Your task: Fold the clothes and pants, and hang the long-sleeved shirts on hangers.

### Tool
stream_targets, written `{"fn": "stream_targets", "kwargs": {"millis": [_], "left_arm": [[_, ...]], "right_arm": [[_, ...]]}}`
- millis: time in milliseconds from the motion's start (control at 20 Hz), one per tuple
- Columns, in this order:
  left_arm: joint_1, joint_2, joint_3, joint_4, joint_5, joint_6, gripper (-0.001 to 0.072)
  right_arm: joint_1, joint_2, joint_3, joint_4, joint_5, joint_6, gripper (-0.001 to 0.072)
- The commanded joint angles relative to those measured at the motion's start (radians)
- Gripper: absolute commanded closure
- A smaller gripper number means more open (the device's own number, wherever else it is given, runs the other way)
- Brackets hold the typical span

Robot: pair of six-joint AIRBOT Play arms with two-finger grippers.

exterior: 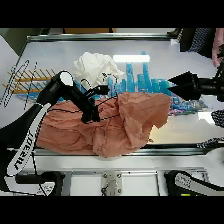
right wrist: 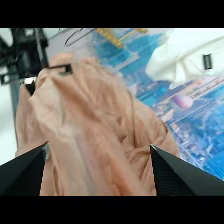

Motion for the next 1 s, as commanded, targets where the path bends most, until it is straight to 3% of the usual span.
{"fn": "stream_targets", "kwargs": {"millis": [0, 950], "left_arm": [[0.000, 0.000, 0.001, 0.000, 0.001, 0.000, 0.0699], [0.000, 0.000, 0.001, 0.000, 0.001, 0.000, 0.0700]], "right_arm": [[0.001, -0.014, -0.001, -0.059, 0.127, -0.120, -0.0005], [0.201, -0.203, -0.005, -0.073, 0.142, -0.147, -0.0005]]}}
